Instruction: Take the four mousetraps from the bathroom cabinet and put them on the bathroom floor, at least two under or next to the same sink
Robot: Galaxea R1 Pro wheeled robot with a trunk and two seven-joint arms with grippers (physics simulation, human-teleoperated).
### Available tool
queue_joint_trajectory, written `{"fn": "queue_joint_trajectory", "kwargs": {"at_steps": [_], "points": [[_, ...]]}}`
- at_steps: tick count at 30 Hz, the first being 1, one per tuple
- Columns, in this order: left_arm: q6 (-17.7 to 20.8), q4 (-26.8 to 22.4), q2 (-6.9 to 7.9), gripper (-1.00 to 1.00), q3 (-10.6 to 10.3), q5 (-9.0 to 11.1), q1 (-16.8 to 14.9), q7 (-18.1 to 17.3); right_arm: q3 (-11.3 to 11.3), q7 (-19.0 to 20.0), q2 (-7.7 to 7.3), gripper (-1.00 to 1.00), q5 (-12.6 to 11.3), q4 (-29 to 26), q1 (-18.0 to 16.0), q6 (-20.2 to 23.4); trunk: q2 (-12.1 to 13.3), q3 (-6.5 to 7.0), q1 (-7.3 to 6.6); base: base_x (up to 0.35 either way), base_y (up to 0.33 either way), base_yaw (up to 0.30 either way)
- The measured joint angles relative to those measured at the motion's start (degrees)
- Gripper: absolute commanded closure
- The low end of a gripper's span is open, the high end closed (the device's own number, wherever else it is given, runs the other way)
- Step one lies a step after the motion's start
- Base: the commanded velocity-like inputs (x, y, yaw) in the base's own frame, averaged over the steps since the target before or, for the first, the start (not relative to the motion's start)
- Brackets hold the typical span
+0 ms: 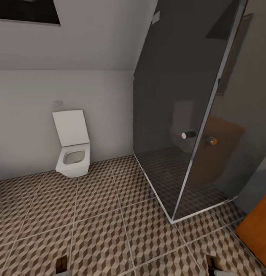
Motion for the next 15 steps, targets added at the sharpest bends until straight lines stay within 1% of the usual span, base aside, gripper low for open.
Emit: {"fn": "queue_joint_trajectory", "kwargs": {"at_steps": [15], "points": [[0.0,0.0,0.0,1.0,0.0,0.0,0.0,0.0,0.0,0.0,0.0,1.0,0.1,0.0,0.0,0.0,0.0,0.0,0.0,0.0,0.0,0.255]]}}
